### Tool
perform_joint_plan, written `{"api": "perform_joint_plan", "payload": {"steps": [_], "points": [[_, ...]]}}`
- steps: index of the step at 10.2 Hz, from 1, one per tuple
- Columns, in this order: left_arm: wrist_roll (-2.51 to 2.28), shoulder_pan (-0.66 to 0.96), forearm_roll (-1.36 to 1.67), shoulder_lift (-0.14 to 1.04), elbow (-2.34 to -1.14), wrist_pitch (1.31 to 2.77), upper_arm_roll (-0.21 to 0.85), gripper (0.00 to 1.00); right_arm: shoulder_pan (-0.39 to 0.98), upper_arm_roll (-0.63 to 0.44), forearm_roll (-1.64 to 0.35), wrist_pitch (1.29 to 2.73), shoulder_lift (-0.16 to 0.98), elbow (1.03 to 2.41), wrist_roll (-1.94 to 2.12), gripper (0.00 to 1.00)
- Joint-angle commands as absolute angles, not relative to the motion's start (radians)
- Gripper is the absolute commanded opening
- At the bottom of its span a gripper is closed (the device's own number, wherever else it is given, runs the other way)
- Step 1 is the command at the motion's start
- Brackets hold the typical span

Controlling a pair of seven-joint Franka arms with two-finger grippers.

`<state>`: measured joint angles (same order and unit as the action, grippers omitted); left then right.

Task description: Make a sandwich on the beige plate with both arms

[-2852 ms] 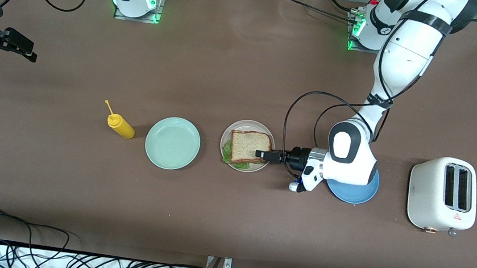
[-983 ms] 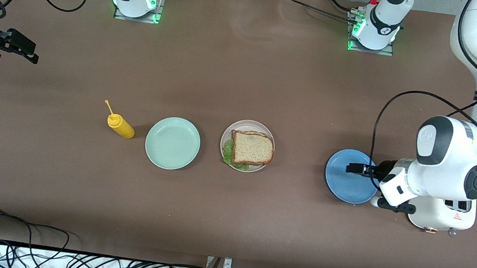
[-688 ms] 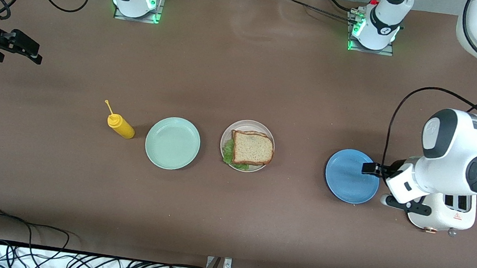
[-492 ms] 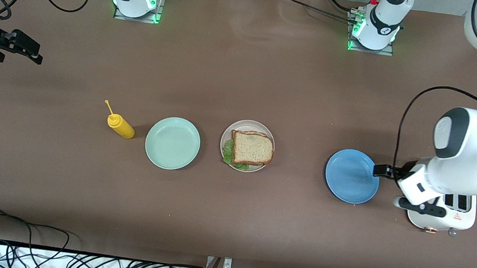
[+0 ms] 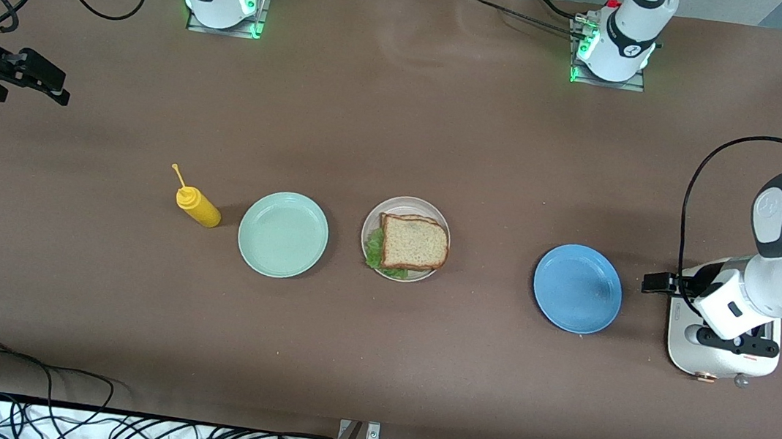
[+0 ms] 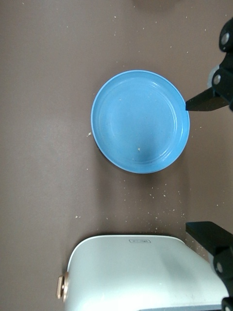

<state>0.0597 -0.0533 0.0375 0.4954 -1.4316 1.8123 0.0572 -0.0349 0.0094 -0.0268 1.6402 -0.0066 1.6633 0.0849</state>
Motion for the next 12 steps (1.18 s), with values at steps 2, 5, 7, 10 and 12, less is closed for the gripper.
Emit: {"api": "perform_joint_plan", "payload": {"steps": [2,5,7,10,12], "points": [[0.055,-0.052,-0.073,0.382,-1.485,1.738,0.067,1.0,-0.034,0.012,-0.011,1.641,-0.021,1.67,0.069,1.0],[0.057,-0.006,-0.075,0.249,-1.577,1.7,0.026,1.0,-0.032,0.012,-0.008,1.641,-0.021,1.67,0.071,1.0],[0.06,0.02,-0.077,0.19,-1.578,1.611,0.005,1.0,-0.034,0.011,-0.002,1.652,-0.02,1.669,0.069,1.0],[0.06,0.058,-0.074,0.117,-1.575,1.502,-0.018,1.0,-0.034,0.008,0.012,1.655,-0.021,1.669,0.071,1.0],[0.06,0.081,-0.063,0.081,-1.563,1.41,-0.029,1.0,-0.034,0.011,0.046,1.664,-0.02,1.66,0.071,1.0]]}}
